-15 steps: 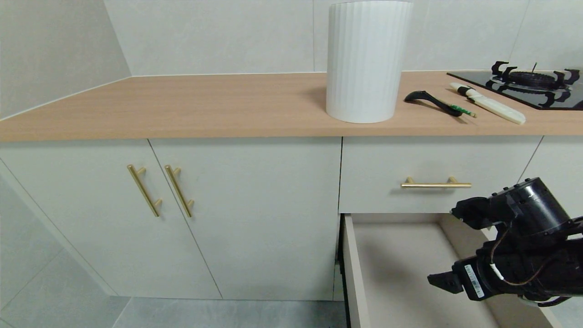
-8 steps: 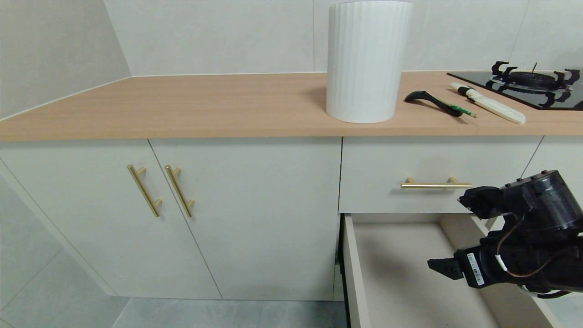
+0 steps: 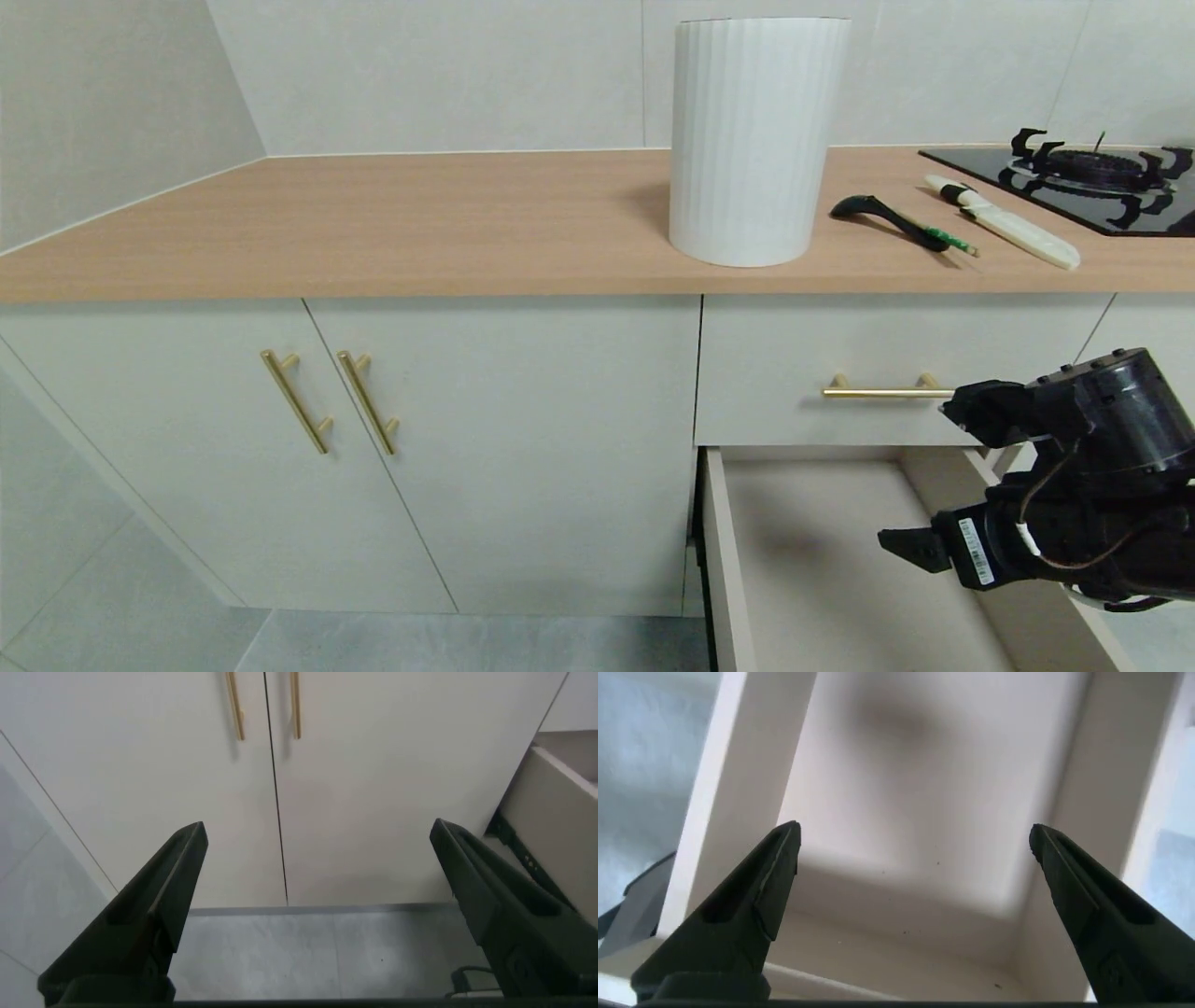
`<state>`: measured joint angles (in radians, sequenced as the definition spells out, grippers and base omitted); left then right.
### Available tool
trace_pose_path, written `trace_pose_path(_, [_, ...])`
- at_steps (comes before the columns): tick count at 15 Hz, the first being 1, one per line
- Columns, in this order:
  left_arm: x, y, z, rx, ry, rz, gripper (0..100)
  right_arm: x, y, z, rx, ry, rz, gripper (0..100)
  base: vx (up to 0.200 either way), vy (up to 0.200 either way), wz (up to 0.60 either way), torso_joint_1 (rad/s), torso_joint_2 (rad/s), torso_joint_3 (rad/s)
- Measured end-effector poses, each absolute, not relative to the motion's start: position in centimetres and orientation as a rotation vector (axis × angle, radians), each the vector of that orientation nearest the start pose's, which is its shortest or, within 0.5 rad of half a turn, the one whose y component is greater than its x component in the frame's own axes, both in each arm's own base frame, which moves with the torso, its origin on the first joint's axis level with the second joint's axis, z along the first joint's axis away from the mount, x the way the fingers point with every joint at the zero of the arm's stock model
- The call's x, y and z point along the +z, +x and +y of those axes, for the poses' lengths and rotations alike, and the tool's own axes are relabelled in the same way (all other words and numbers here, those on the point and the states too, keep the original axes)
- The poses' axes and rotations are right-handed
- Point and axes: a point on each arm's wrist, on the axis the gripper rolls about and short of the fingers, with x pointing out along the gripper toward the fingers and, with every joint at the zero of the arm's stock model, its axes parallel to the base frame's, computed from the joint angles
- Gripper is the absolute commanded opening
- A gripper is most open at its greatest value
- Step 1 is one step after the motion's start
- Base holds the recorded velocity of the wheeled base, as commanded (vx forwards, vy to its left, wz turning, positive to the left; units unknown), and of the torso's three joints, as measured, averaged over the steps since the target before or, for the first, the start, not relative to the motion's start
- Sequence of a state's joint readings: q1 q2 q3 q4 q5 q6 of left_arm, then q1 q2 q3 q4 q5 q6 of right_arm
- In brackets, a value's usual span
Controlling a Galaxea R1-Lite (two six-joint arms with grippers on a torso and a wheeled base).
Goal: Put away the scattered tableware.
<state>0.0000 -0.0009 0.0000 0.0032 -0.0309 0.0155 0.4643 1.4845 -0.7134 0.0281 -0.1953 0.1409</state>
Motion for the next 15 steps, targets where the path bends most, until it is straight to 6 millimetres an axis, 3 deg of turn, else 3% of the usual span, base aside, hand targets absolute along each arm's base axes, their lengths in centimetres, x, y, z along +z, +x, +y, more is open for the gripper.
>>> trace_pose_path(11, [7.51,-2.28,-0.07,-0.031,0.015,0.003,100,15.78,20.13,9.59,0.199,-0.128,0.773,100,0.0,0.0,0.0,0.163,-0.48,-0.298])
trace_pose_path(15, [7.51,-2.28,-0.07,-0.031,0.015,0.003,100,15.88,20.17,9.56,0.178,-0.136,0.76,100,0.0,0.0,0.0,0.089,-0.2,-0.126])
